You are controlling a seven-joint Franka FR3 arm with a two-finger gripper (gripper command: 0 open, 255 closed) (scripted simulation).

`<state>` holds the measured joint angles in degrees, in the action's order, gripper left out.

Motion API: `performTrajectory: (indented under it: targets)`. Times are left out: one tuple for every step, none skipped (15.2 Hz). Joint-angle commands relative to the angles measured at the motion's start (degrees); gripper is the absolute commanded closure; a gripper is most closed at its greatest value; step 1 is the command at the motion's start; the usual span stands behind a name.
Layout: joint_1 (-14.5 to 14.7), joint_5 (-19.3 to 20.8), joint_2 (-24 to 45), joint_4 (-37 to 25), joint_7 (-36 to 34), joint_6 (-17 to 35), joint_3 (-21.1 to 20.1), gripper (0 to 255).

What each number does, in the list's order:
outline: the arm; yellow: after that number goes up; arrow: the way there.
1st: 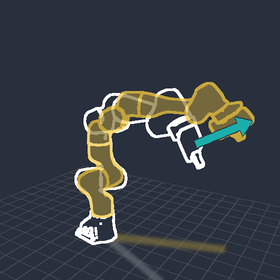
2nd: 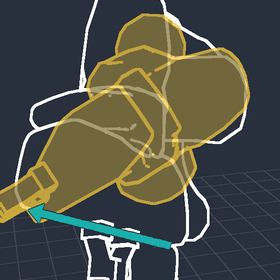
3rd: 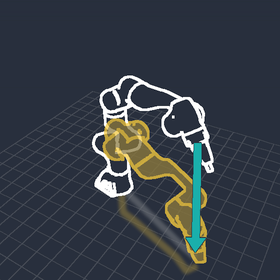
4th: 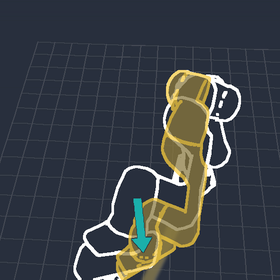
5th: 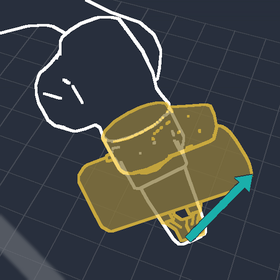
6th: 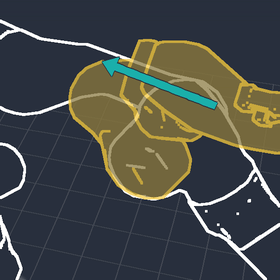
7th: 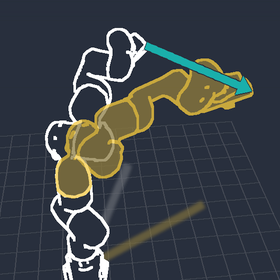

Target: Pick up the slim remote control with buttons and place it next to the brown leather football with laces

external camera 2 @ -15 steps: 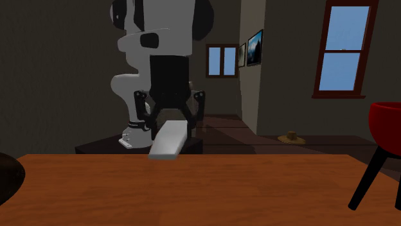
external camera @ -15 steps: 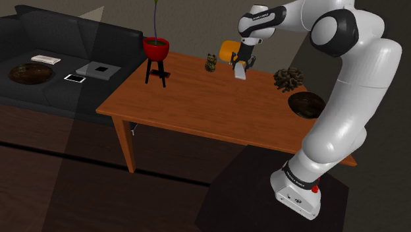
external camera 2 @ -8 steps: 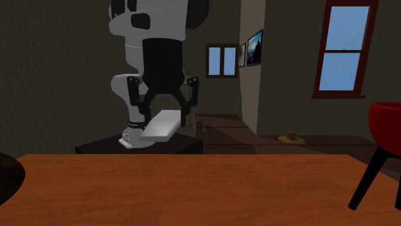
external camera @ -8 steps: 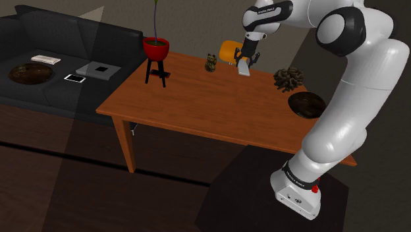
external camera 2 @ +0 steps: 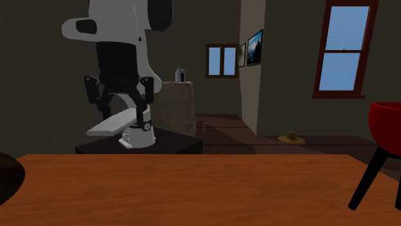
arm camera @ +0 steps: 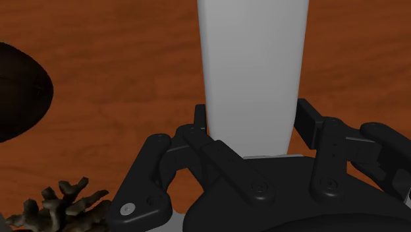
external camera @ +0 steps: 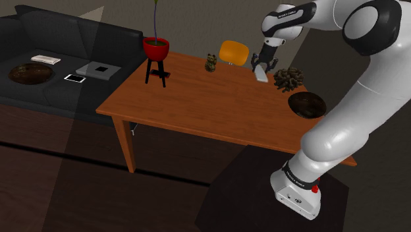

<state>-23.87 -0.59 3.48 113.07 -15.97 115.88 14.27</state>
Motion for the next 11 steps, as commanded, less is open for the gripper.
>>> performTrajectory:
  targets:
    - [-1.0,0.7,-2.5,2.9,1.8,0.5,1.0,255]
    - [-1.6,1.0,-3.7,4.2,2.8,0.7,1.6,255]
    - [-2.2,1.4,-4.7,5.5,3.8,0.9,2.1,255]
    - [-2.7,1.8,-5.8,6.7,4.7,1.1,2.7,255]
    - [-3.3,2.1,-6.8,7.8,5.7,1.3,3.3,255]
    - [-3.9,2.5,-7.8,8.8,6.8,1.4,4.0,255]
    - [-4.5,2.9,-8.7,9.8,7.8,1.5,4.6,255]
    - [-5.2,3.3,-9.6,10.7,8.8,1.6,5.2,255]
    - [-5.8,3.8,-10.4,11.6,9.9,1.7,5.9,255]
    - [-6.4,4.2,-11.2,12.3,11.0,1.8,6.6,255]
    - [-7.0,4.6,-12.0,13.1,12.1,1.8,7.3,255]
